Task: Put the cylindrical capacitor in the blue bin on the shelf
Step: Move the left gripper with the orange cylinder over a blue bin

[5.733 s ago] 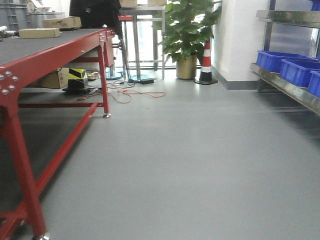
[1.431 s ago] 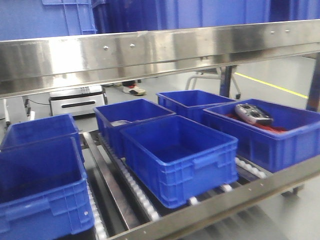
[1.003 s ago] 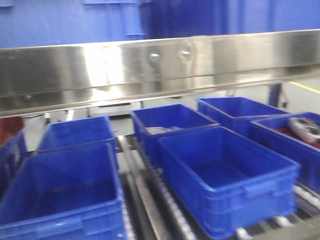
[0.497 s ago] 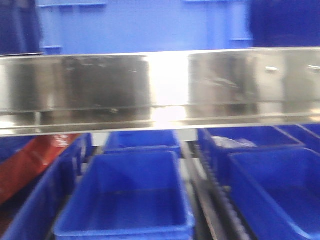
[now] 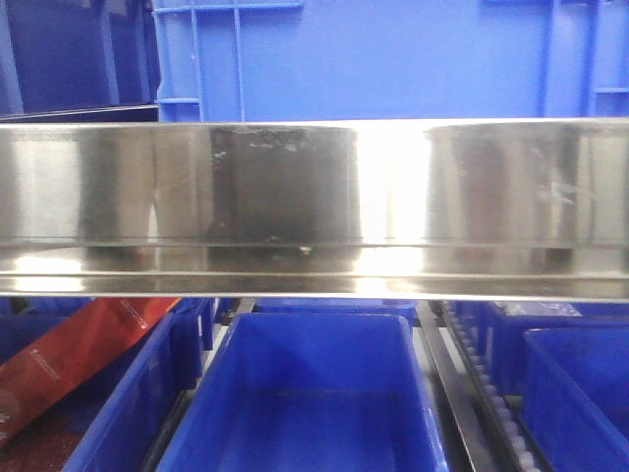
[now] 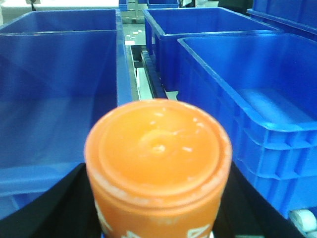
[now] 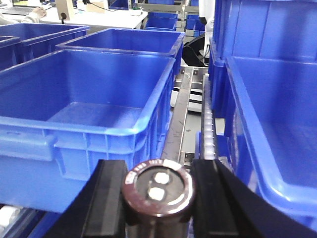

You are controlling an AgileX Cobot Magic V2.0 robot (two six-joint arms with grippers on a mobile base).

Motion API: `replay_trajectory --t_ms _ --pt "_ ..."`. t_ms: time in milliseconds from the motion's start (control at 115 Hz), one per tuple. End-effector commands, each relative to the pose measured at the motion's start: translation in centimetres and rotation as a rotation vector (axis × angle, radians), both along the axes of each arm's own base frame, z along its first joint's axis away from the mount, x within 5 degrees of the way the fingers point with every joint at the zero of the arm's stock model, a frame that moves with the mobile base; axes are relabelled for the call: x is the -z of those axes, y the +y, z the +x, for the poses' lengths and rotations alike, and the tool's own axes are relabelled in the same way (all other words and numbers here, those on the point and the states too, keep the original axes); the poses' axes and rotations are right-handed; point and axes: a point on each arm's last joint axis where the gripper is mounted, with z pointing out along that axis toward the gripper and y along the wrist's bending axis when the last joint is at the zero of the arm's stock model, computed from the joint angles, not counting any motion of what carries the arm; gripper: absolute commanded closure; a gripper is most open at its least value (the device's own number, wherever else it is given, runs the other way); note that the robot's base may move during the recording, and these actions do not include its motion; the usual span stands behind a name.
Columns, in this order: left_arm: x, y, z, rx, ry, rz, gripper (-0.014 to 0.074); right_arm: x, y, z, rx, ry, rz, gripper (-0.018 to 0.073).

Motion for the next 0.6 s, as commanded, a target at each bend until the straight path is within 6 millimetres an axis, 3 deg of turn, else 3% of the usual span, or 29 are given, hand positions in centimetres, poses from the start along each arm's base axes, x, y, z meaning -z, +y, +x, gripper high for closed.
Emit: replay_trajectory --t_ms 0,593 --pt "-0.31 -0.06 0.01 0.004 -0.028 -0.010 0.0707 -0.43 -0.07 -0.23 0.006 -0.042 0.000 0.0721" --pt "-0.31 -0.06 0.01 0.004 -0.028 -0.010 0.0707 -0.43 -0.07 -0.23 0.006 -0.042 0.000 0.0721"
